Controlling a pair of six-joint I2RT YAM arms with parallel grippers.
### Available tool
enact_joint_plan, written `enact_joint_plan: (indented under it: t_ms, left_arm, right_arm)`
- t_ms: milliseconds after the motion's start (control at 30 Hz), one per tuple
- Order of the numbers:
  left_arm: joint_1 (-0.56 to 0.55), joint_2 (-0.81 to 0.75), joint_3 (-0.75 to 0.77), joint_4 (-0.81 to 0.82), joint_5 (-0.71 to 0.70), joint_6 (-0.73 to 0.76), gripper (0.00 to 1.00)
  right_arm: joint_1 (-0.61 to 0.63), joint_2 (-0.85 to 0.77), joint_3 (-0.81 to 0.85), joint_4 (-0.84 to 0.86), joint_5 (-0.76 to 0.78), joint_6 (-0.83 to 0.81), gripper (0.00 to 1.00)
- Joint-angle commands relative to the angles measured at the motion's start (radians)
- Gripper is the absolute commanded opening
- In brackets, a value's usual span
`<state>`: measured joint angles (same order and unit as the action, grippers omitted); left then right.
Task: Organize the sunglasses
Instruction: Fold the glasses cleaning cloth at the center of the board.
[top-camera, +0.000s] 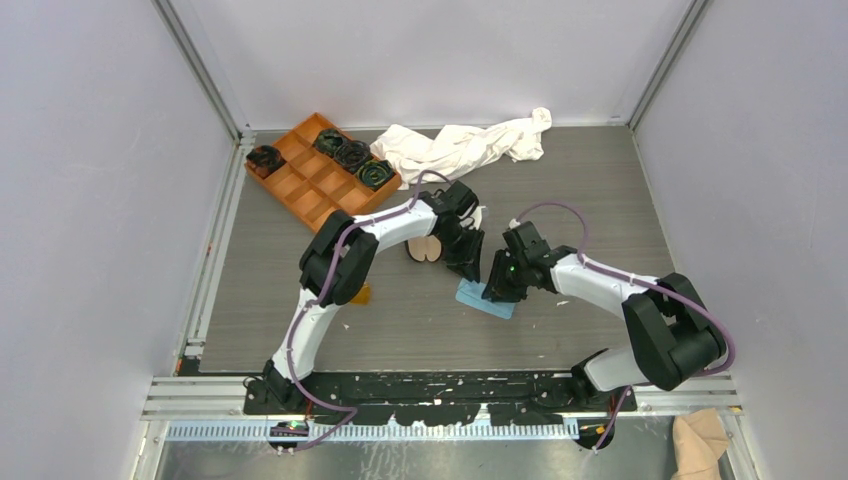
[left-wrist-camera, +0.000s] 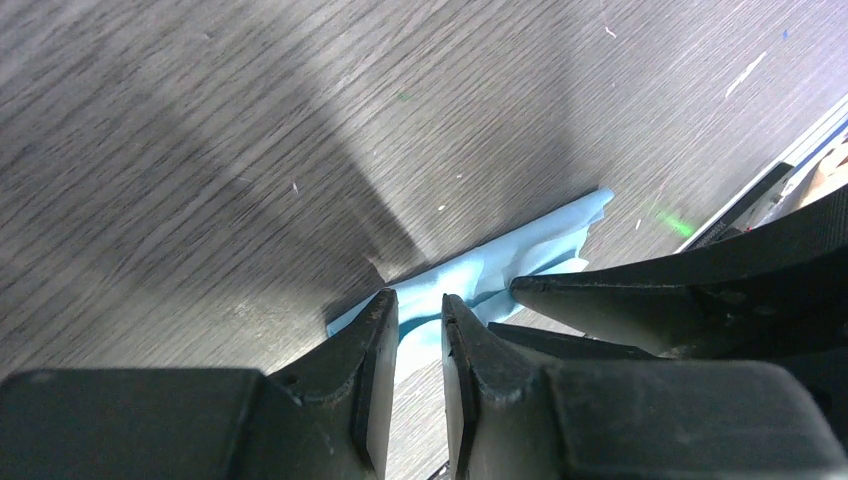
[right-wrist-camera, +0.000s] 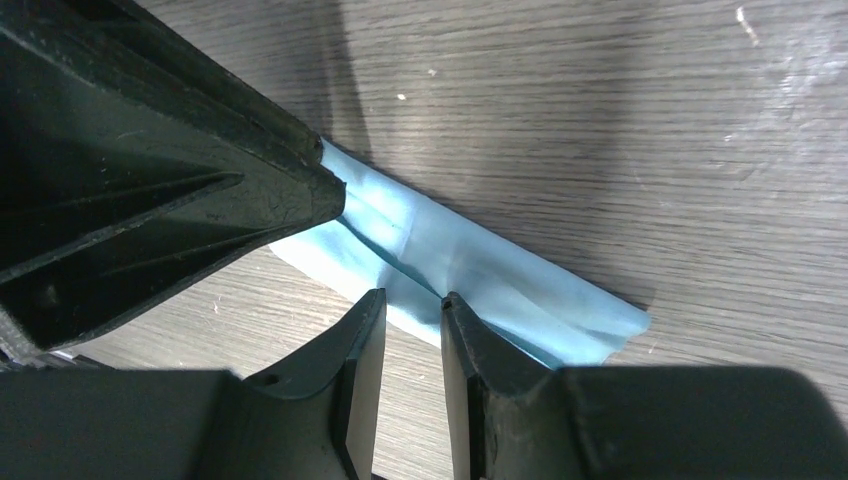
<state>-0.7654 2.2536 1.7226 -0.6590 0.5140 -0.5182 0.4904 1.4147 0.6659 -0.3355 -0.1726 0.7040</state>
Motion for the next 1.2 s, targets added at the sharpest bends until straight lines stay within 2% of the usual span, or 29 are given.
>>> enact_joint_plan:
  t_ms: [0,400,700,1000,1167]
  left_arm:
    - [0.005,0.011,0.03,-0.027,0.004,0.013,0.25]
    - [0.005,0.028,0.027,-0.03,0.007,0.019,0.24]
    - [0.005,0.014,0.032,-0.038,-0.001,0.029,0.24]
    - [0.005,-0.053,0.053,-0.06,-0.013,0.024,0.26]
    - [0.016,-0.112,0.083,-0.089,-0.038,0.034,0.28]
  right_arm:
    - [0.019,-0.002,0.009,0.01,-0.024,-0.026,0.33]
    - [0.067,-0.048,0.001,-0.055,-0.024,-0.051,0.33]
    - [0.076,-0.133,0.063,-0.134,0.05,-0.049,0.33]
    - [0.077,0.036,0.117,0.004,0.069,0.014,0.34]
    - [0.081,0.073,0.114,0.036,0.055,0.021,0.34]
